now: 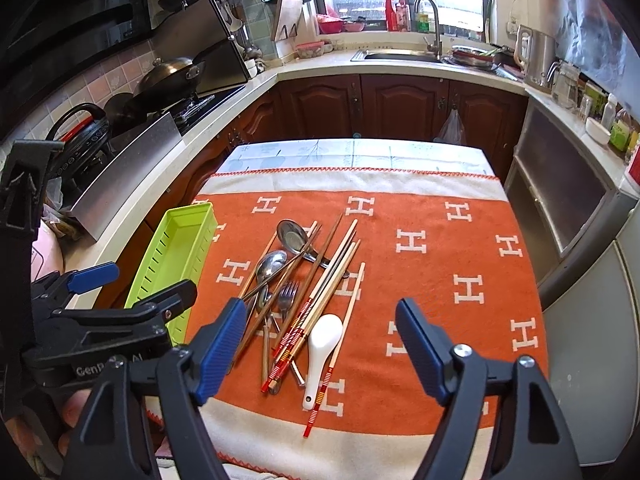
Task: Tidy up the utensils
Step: 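Grasp a wooden chopstick with the left tool while the right tool grasps a light chopstick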
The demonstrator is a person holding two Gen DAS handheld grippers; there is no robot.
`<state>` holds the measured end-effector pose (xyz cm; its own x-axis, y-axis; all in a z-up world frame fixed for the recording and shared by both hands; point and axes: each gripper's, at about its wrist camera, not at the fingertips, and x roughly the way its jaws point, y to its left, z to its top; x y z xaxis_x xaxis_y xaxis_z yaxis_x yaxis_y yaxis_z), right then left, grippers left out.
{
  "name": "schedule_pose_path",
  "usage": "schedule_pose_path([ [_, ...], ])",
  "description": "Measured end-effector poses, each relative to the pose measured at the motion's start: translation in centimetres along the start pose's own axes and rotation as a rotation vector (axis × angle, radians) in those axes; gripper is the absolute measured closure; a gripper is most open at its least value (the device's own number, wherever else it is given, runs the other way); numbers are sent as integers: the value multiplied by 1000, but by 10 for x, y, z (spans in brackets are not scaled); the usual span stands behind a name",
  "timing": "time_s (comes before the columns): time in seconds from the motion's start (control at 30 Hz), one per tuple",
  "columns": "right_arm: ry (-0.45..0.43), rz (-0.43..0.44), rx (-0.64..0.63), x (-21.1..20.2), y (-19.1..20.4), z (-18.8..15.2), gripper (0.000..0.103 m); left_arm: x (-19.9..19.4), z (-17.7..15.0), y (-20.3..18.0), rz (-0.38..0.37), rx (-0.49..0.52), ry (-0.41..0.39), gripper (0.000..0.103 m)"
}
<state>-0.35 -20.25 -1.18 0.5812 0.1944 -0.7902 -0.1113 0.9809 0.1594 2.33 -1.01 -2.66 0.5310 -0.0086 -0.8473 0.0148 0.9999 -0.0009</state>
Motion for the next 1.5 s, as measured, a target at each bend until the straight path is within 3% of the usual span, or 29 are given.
schedule_pose_path([
  [0.1,26,24,32,8,-12,6,37,5,7,5,-13,-1,-26,1],
  [0.27,100,74,81,34,-29,12,52,22,19,7,34,30,-55,1],
  [0.47,202,115,113,87,-41,0,67,61,19,7,-72,10,16,2],
  [0.67,263,99,156,135,-52,-15,80,96,5,-11,-110,48,60,17],
  [0.73,266,88,164,147,-54,-17,82,103,2,-15,-126,54,74,30],
  [0.8,273,70,165,156,-55,-18,84,110,0,-20,-149,56,94,36],
  [0.97,299,13,111,175,-43,-23,85,113,-3,-32,-175,80,89,37],
  [1.07,268,-51,40,176,-34,-28,93,113,-4,-39,-183,101,82,38],
  [1.23,263,-38,86,171,-50,-31,96,118,-3,-49,-241,129,102,64],
  [1.43,264,-30,163,160,-78,-38,97,131,-10,-68,-348,161,144,86],
  [1.5,260,-14,192,156,-87,-42,97,136,-13,-76,-373,173,157,89],
])
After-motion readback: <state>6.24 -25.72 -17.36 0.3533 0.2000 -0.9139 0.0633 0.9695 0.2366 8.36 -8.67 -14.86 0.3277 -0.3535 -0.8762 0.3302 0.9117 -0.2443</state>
